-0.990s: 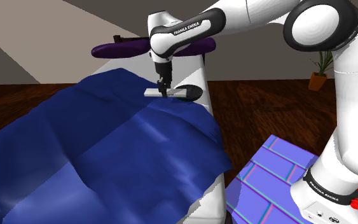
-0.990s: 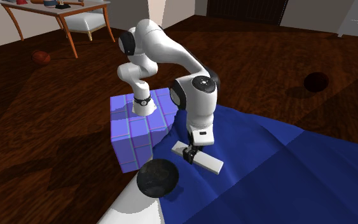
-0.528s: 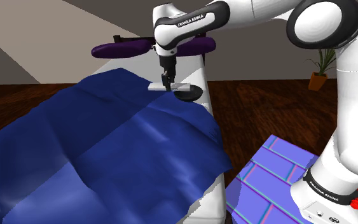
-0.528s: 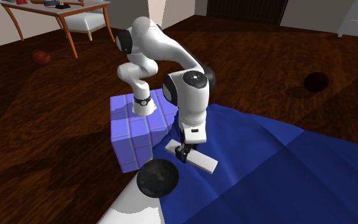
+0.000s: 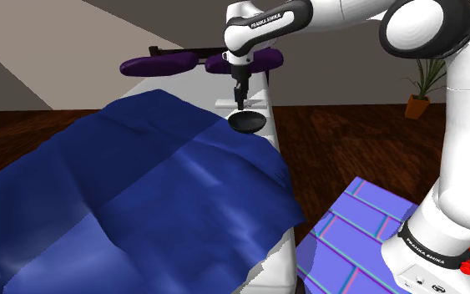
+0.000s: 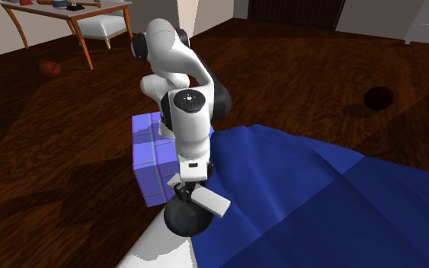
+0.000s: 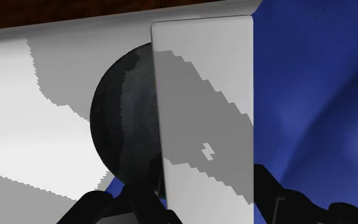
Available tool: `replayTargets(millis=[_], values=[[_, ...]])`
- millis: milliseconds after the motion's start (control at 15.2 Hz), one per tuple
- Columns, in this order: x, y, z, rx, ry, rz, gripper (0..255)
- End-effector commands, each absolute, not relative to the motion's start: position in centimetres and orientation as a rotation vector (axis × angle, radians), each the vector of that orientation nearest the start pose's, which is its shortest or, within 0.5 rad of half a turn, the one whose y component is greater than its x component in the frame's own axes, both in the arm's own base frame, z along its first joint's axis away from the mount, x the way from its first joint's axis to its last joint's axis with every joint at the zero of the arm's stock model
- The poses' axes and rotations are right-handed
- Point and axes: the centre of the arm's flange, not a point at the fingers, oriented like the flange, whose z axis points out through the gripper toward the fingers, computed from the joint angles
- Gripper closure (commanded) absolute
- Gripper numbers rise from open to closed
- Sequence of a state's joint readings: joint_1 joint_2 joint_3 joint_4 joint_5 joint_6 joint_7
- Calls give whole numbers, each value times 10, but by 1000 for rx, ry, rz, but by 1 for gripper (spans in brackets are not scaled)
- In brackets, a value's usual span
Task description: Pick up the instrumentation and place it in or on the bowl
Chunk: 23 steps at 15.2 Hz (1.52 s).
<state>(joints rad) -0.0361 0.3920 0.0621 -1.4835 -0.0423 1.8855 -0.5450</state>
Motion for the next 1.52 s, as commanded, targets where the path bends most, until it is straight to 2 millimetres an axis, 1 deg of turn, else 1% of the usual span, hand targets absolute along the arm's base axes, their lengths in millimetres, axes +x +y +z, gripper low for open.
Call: replayTargets(millis=[0,792,858,1386,1452], values=[[678,-24,449,-3028,-904,-11,255],[678,-24,386,-3028,-904,-11,255],[678,-24,378,-3028,-904,-11,255],[678,-24,378,-3028,-904,-11,255],[678,-24,378,-3029,-904,-11,0]])
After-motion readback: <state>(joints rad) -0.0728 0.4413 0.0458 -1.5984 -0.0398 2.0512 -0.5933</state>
